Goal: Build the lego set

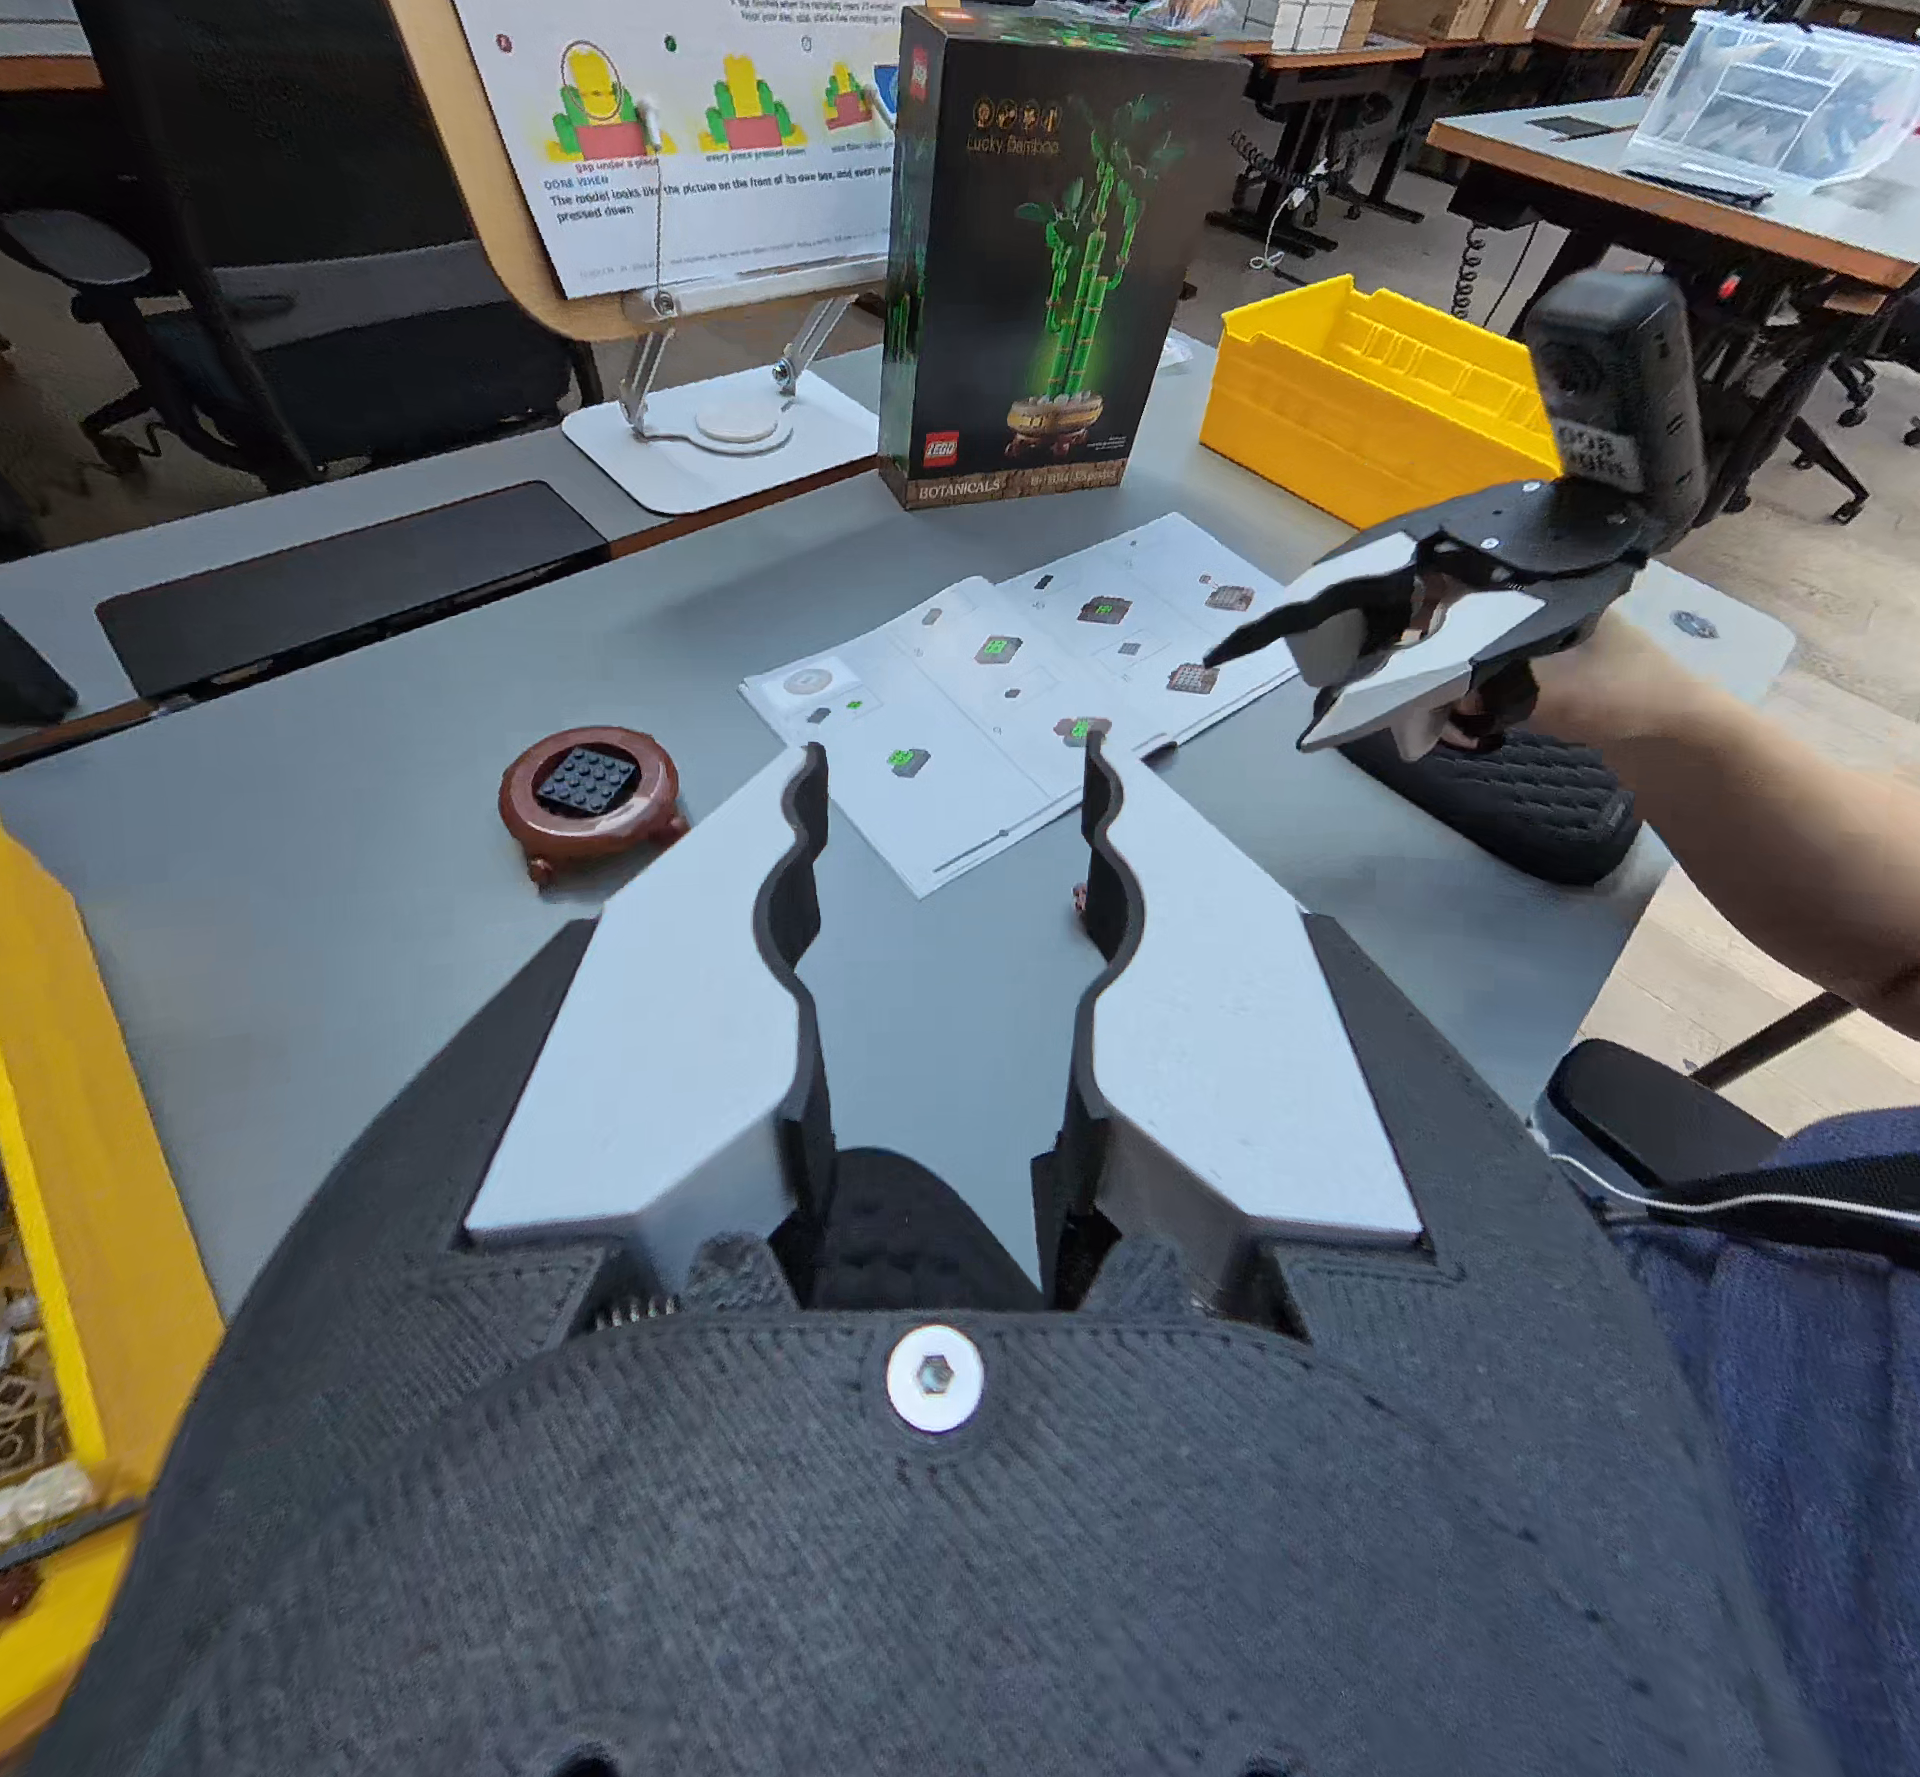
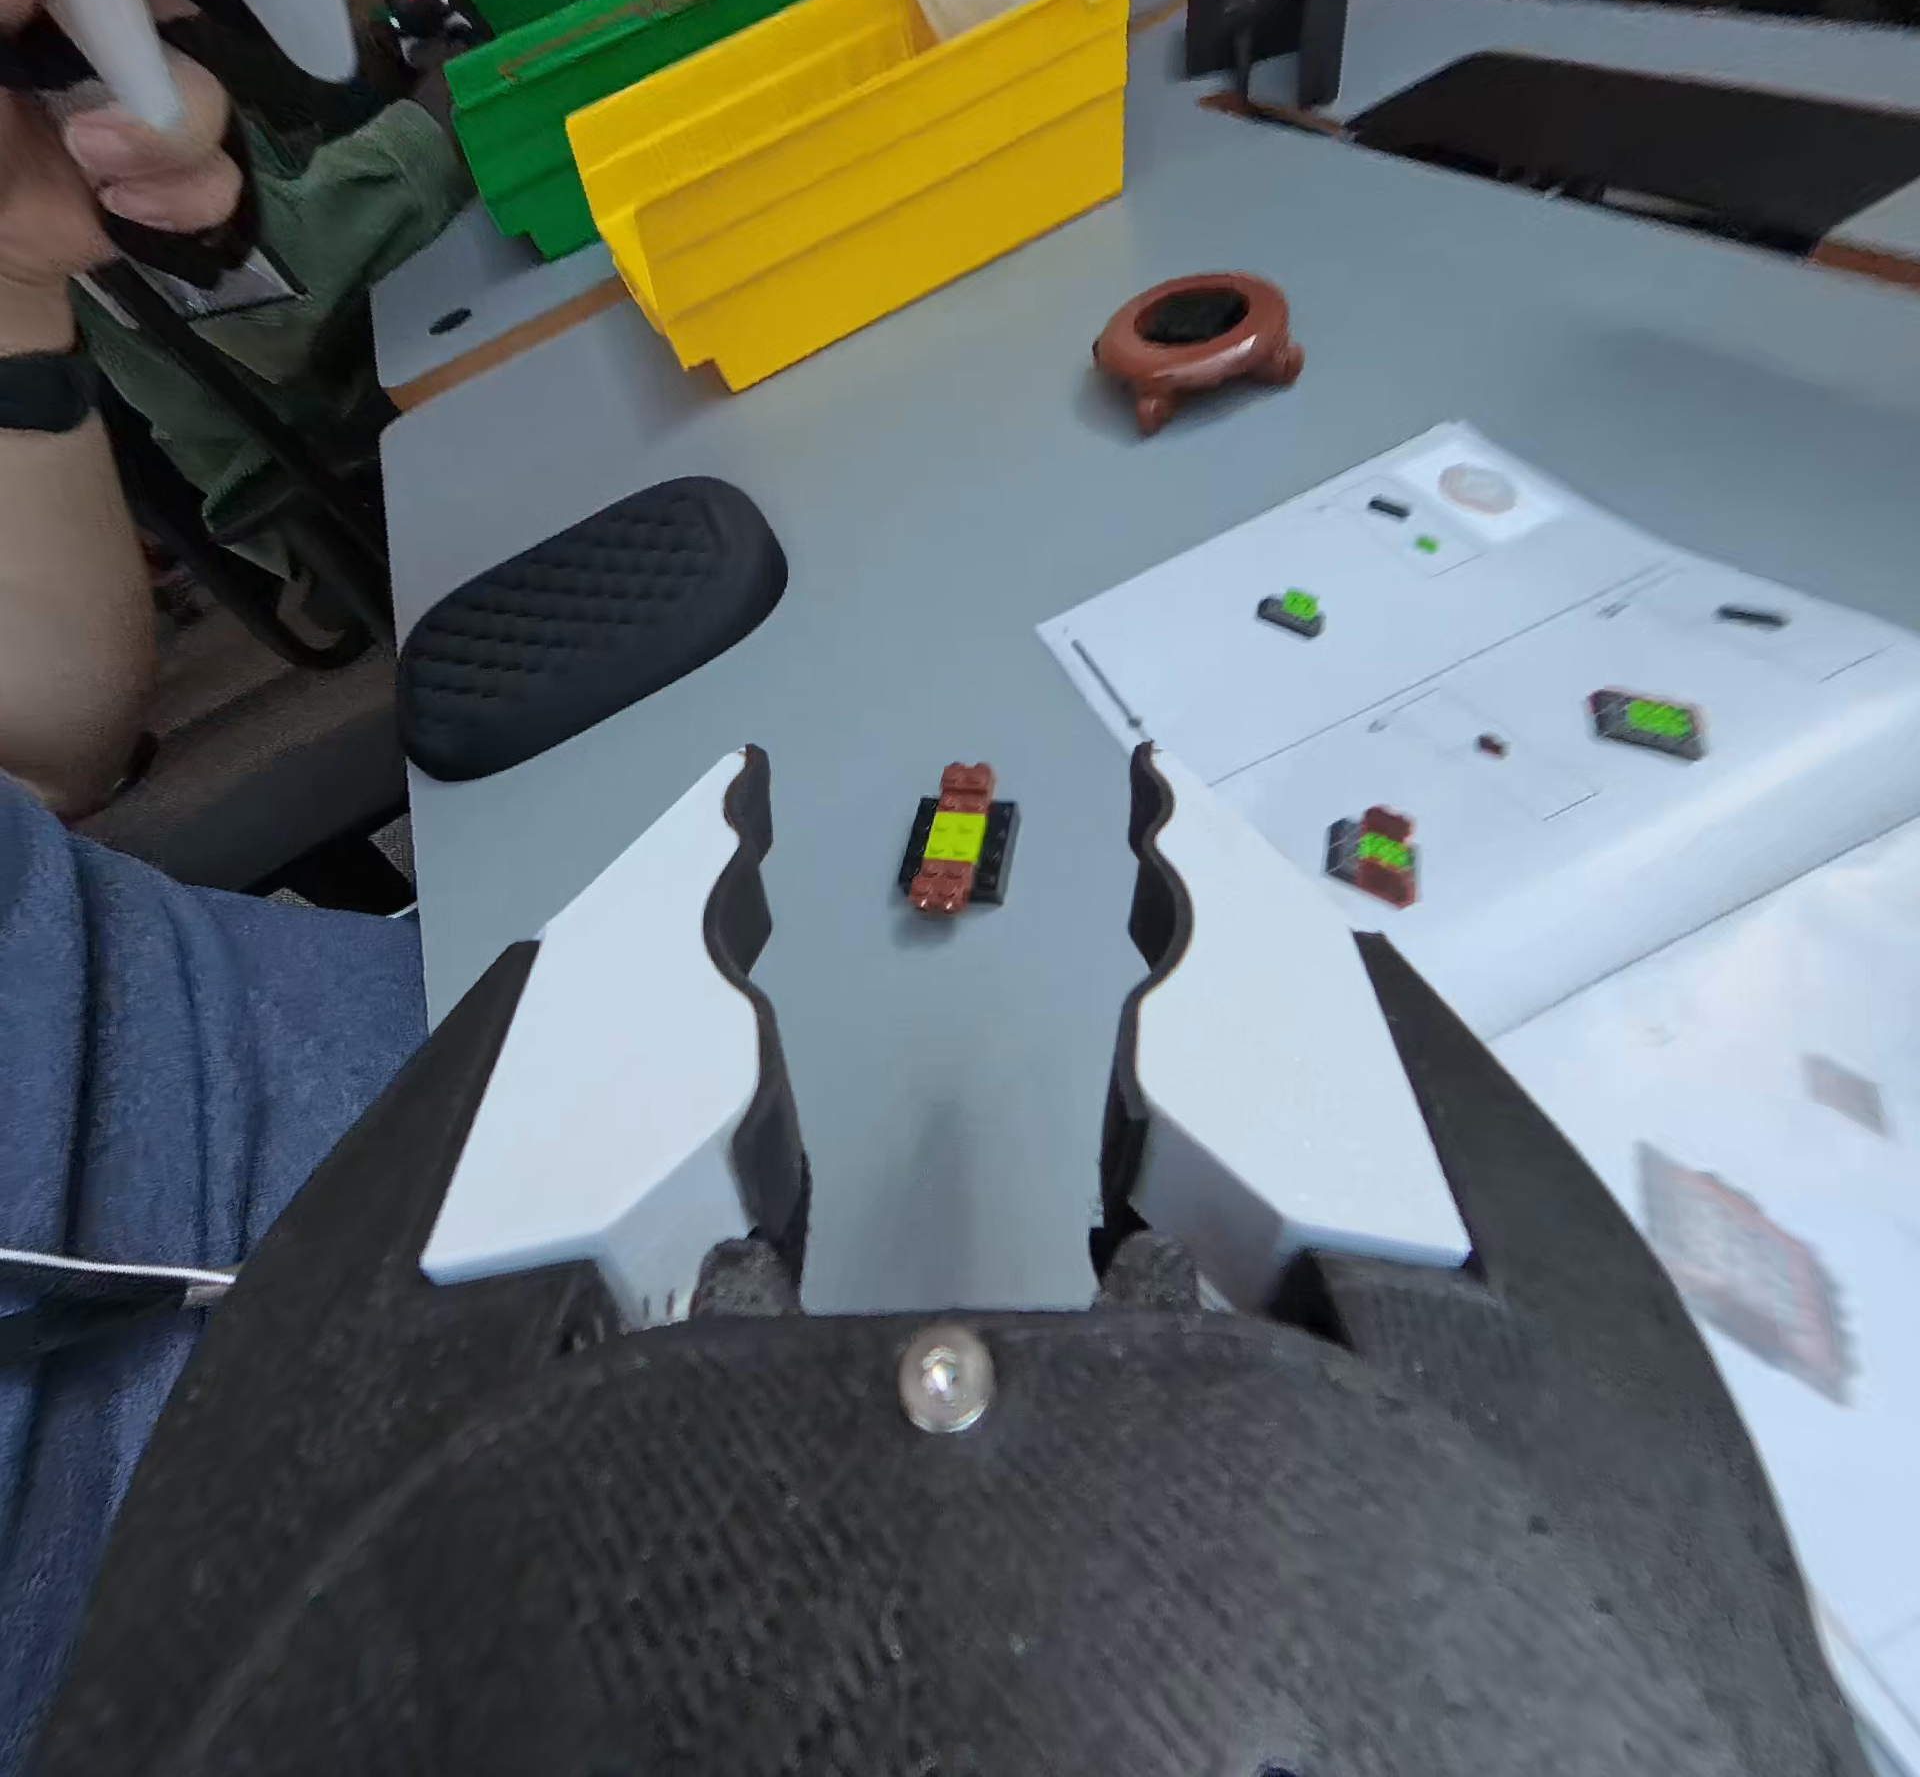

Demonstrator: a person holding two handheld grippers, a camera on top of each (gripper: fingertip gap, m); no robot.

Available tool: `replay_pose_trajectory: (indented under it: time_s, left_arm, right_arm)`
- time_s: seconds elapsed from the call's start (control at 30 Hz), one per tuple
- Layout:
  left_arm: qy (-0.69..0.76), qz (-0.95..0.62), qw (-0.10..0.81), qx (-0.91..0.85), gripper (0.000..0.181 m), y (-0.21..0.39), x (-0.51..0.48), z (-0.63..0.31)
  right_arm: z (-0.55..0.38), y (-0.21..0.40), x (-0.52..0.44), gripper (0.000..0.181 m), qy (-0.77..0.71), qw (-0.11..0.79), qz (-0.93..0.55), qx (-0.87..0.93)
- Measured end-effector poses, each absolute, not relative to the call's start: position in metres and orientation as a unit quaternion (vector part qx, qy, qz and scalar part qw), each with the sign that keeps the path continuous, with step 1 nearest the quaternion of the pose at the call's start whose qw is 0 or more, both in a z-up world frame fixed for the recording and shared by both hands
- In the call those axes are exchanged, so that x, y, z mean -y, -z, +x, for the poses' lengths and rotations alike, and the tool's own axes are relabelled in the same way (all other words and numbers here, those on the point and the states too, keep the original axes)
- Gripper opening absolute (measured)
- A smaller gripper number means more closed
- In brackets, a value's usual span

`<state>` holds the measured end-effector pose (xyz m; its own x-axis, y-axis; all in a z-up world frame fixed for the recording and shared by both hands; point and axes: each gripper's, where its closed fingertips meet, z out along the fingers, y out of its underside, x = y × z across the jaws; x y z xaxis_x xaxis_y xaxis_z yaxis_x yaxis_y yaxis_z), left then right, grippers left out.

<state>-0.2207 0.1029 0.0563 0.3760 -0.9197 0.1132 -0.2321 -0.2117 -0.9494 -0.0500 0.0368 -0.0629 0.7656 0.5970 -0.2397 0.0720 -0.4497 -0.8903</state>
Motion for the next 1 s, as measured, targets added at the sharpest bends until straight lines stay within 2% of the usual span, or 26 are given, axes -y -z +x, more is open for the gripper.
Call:
replay_pose_trajectory:
  time_s: [0.1, 0.27, 0.33, 0.47, 0.53, 0.77, 0.83, 0.9, 1.0]
  left_arm:
    - [0.374, -0.691, 0.46, -0.414, 0.047, -0.04, -0.091, -0.248]
    - [0.411, -0.684, 0.436, -0.416, 0.047, -0.03, -0.081, -0.263]
    - [0.42, -0.678, 0.432, -0.421, 0.047, -0.028, -0.082, -0.264]
    - [0.449, -0.661, 0.422, -0.429, 0.047, -0.029, -0.084, -0.257]
    - [0.46, -0.654, 0.414, -0.434, 0.047, -0.029, -0.084, -0.252]
    - [0.474, -0.656, 0.389, -0.441, 0.045, -0.021, -0.087, -0.23]
    - [0.469, -0.663, 0.377, -0.445, 0.045, -0.017, -0.088, -0.22]
    - [0.455, -0.671, 0.372, -0.452, 0.045, -0.016, -0.09, -0.21]
    - [0.433, -0.674, 0.402, -0.444, 0.043, -0.024, -0.103, -0.196]
  right_arm:
    - [-0.072, 0.106, -0.039, 0.075, -0.212, 0.475, -0.834, 0.182]
    - [-0.087, 0.151, -0.045, 0.069, -0.141, 0.423, -0.879, 0.167]
    - [-0.093, 0.157, -0.048, 0.063, -0.137, 0.419, -0.884, 0.156]
    - [-0.091, 0.156, -0.056, 0.038, -0.091, 0.43, -0.885, 0.152]
    - [-0.094, 0.157, -0.058, 0.033, -0.076, 0.43, -0.886, 0.158]
    - [-0.087, 0.158, -0.062, 0.034, -0.069, 0.425, -0.889, 0.156]
    - [-0.085, 0.151, -0.057, 0.061, -0.109, 0.423, -0.884, 0.165]
    - [-0.058, 0.121, -0.052, 0.062, -0.138, 0.446, -0.867, 0.175]
    - [0.038, 0.05, -0.067, 0.064, -0.102, 0.514, -0.837, 0.157]
